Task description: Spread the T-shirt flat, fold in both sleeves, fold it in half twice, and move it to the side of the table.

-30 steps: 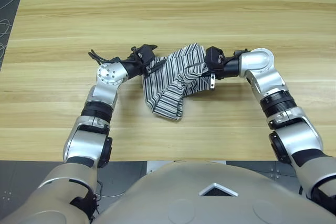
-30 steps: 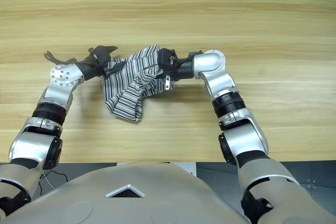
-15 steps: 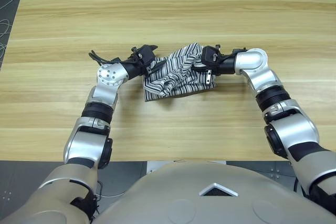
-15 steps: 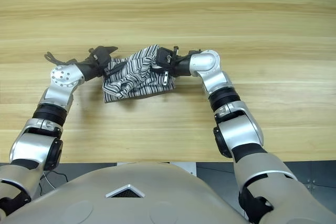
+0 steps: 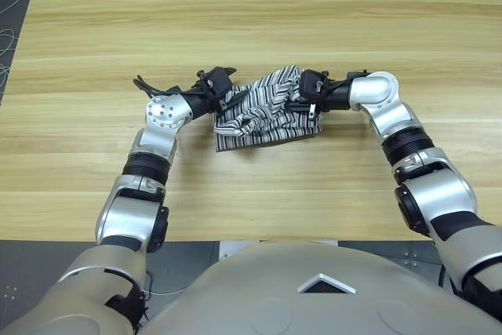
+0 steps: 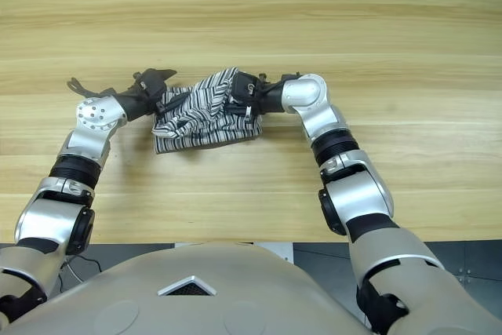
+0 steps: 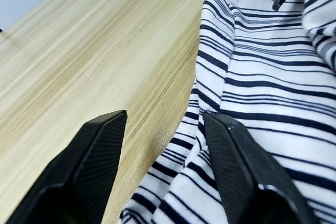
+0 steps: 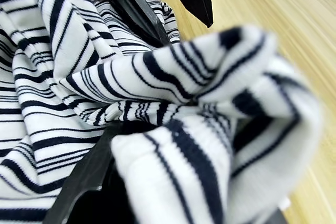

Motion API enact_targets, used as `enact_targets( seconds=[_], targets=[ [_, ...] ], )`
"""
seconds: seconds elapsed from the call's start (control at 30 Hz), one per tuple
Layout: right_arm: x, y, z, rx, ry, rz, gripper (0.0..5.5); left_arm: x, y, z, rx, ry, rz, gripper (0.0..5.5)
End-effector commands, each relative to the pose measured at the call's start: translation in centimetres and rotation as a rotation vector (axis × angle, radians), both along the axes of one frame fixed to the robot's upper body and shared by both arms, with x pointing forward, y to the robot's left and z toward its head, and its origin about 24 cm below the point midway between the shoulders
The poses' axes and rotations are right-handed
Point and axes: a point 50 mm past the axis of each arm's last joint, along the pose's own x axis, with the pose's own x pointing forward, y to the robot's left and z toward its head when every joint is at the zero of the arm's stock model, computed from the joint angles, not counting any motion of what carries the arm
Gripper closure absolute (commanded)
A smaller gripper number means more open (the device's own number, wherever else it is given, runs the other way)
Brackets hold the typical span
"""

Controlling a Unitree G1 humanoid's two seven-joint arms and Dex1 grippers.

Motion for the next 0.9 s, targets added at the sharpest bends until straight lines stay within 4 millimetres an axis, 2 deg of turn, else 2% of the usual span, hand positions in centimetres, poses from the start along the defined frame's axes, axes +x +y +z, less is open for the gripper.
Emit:
enact_targets(
  seconds=[0.03,0.23,0.63,0.77,0.9],
  targets=[
    [1.6,0.0,2.6,0.041,-0.095,-0.027,3.85,-0.9,-0.2,-1.4,0.019,0.075,-0.010,2.80],
    [2.6,-0.1,4.3,0.082,-0.138,-0.049,3.85,-0.9,-0.3,-1.4,0.015,0.075,-0.012,2.80],
    [1.0,-1.8,0.5,-0.194,-0.231,0.043,3.85,-0.4,-0.1,-0.6,-0.011,0.064,0.002,2.80],
    [0.9,-2.0,-0.7,-0.253,-0.267,-0.005,3.85,0.3,-0.3,0.8,-0.130,0.060,0.040,2.80],
    [0.8,-1.8,-1.3,-0.258,-0.278,-0.043,3.85,2.0,-0.4,4.4,-0.372,0.015,0.141,2.80]
  ],
)
